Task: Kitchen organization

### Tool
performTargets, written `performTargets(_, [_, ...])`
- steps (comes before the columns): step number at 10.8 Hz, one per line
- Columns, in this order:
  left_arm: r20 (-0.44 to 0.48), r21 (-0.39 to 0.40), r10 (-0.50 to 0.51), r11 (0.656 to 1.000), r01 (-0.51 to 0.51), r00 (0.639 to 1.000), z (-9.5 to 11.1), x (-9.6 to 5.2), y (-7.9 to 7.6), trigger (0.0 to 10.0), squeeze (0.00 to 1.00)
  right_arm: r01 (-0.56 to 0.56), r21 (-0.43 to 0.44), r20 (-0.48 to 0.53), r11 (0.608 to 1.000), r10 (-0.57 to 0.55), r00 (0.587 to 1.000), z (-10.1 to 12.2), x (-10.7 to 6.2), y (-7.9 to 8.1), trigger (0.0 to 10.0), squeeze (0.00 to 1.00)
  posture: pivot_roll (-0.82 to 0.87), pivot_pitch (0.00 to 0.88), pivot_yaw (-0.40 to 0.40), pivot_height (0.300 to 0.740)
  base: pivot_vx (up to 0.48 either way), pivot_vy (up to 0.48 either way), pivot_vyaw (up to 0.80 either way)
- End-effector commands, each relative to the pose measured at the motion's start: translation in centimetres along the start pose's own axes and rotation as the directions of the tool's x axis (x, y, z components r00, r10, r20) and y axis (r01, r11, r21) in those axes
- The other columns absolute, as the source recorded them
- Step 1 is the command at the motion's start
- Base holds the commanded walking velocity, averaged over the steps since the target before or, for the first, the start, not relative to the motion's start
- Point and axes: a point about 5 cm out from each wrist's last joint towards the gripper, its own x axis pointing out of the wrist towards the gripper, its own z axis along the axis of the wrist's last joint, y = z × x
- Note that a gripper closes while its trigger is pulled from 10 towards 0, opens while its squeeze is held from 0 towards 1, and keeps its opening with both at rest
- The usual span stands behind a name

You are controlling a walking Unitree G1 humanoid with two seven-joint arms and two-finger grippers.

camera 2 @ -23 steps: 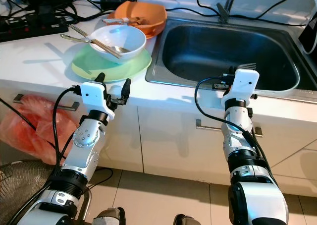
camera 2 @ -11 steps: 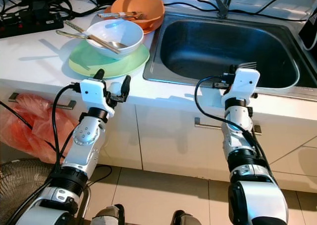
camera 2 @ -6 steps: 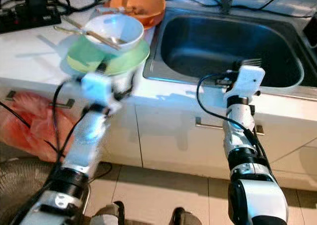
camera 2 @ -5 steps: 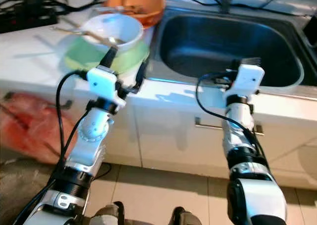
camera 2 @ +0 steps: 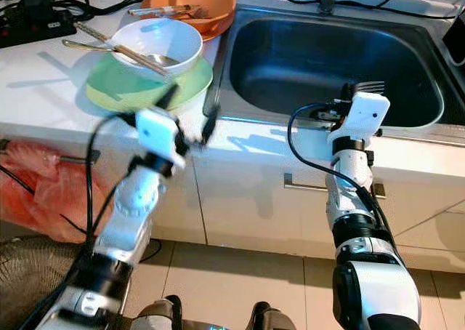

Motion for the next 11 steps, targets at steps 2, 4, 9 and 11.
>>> performTargets(2, [-0.037,-0.017,-0.079,0.997,0.079,0.996,-0.5,-0.3,-1.2,10.0,0.0,0.016,0.0,-0.066,1.0,-0.016,0.998,-1.4,-0.8,-0.4,10.0,0.0,0.2,0.201,-0.032,0.74,0.0,0.0,0.0])
performTargets(4, [-0.058,-0.028,-0.118,0.993,0.117,0.991,-0.9,-0.5,-1.9,10.0,0.0,0.016,0.0,-0.071,1.0,-0.016,0.997,-1.5,-0.9,-0.4,10.0,0.0,0.2,0.2,-0.031,0.74,0.0,0.0,0.0])
performTargets(9, [-0.112,-0.069,-0.105,0.993,0.098,0.988,-2.1,-1.0,-1.8,10.0,0.0,0.017,-0.007,-0.078,1.0,-0.017,0.997,-1.7,-1.1,-0.5,10.0,0.0,0.2,0.195,-0.027,0.74,0.0,0.0,0.0])
performTargets(11, [-0.121,-0.084,-0.093,0.993,0.083,0.988,-2.4,-1.0,-1.7,10.0,0.0,0.009,-0.024,-0.078,1.0,-0.01,0.997,-1.5,-0.9,-0.4,10.0,0.0,0.2,0.188,-0.028,0.74,0.0,0.0,0.0])
